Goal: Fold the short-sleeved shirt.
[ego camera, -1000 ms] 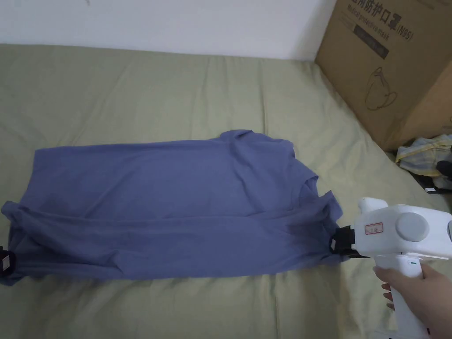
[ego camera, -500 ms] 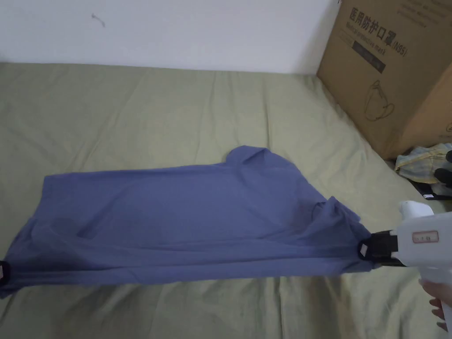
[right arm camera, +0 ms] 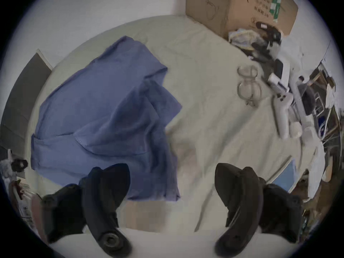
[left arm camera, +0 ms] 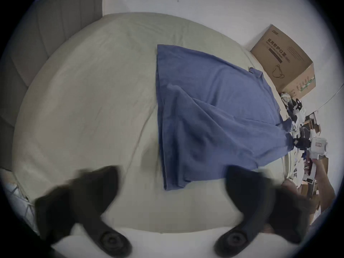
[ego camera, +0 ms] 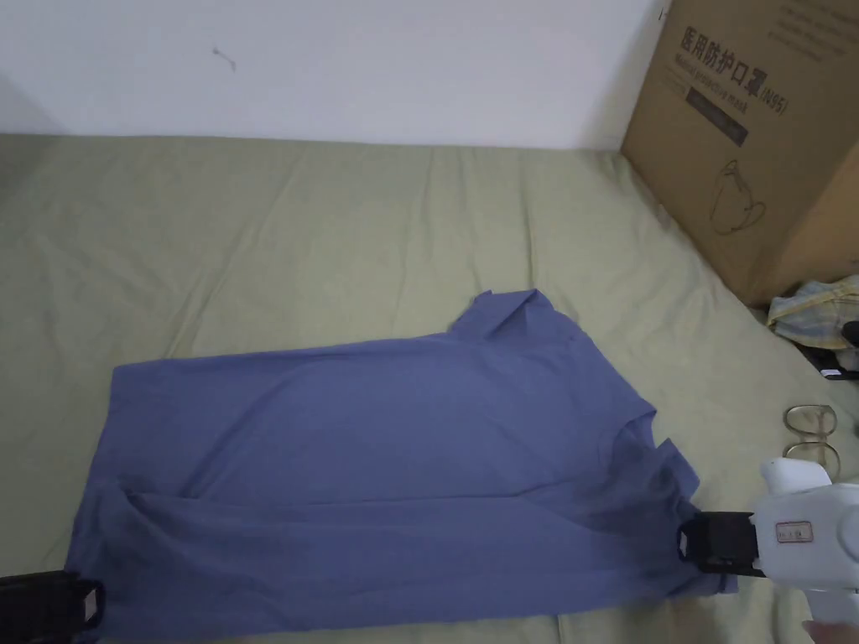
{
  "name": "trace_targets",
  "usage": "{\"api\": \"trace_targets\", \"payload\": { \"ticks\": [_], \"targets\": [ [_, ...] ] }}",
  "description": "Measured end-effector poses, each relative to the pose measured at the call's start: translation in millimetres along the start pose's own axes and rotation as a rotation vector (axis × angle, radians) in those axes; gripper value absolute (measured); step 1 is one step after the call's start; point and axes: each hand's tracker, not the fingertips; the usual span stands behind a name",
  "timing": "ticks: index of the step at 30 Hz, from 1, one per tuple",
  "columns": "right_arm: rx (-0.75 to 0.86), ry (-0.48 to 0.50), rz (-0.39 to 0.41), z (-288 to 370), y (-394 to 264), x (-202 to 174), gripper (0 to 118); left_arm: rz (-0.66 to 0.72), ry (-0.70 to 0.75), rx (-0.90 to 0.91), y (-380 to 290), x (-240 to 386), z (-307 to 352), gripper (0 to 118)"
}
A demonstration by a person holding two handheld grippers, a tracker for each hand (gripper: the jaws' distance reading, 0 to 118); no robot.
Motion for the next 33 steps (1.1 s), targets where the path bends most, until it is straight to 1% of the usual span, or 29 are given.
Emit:
{"api": "trace_targets", "payload": {
  "ticks": [1,2,4,7,9,10,11,12,13,14,15,16,18,21,24,27,29,30,31,32,33],
  "targets": [
    [0.021,-0.018,0.027,2,3,0,99,0.001,-0.004,0.022,1,2,5,118],
    [0.043,-0.047,0.053,8,5,-6,99,0.001,-0.022,0.070,3,5,12,114],
    [0.098,-0.063,0.101,21,12,-21,99,0.009,-0.034,0.096,10,12,20,113],
    [0.158,-0.017,0.154,42,26,-46,99,-0.025,-0.034,0.180,22,30,35,113],
    [0.193,0.006,0.180,52,35,-62,99,-0.058,-0.011,0.192,30,42,40,113],
    [0.212,0.026,0.174,56,40,-70,99,-0.073,0.001,0.194,34,48,41,114],
    [0.239,0.066,0.165,59,43,-75,98,-0.083,0.000,0.193,37,52,41,113],
    [0.253,0.112,0.156,60,47,-80,90,-0.091,-0.003,0.203,39,56,44,107],
    [0.271,0.140,0.143,63,51,-87,70,-0.104,-0.017,0.220,41,58,44,92],
    [0.283,0.151,0.135,63,54,-92,36,-0.108,-0.039,0.225,43,59,43,66],
    [0.286,0.146,0.127,61,56,-97,1,-0.106,-0.039,0.225,45,60,41,15],
    [0.281,0.144,0.128,58,60,-103,1,-0.106,-0.041,0.224,48,60,38,0],
    [0.283,0.184,0.119,54,68,-109,1,-0.121,-0.053,0.214,56,59,33,0],
    [0.264,0.170,0.151,43,78,-117,1,-0.128,-0.045,0.206,89,50,24,0],
    [0.254,0.167,0.159,32,90,-119,1,-0.040,-0.046,0.191,139,24,2,0],
    [0.248,0.172,0.157,21,100,-117,1,-0.084,0.023,0.138,186,6,-33,0],
    [0.240,0.185,0.159,15,103,-120,1,-0.099,0.015,0.135,211,-2,-57,0],
    [0.230,0.172,0.169,10,105,-121,1,-0.092,0.025,0.115,222,-6,-70,0],
    [0.225,0.147,0.188,6,106,-122,1,-0.077,0.027,0.102,231,-10,-82,4],
    [0.223,0.133,0.202,2,107,-122,1,-0.060,0.035,0.085,238,-9,-94,20],
    [0.219,0.133,0.205,0,107,-124,1,-0.048,0.039,0.067,245,-11,-108,65]
  ]
}}
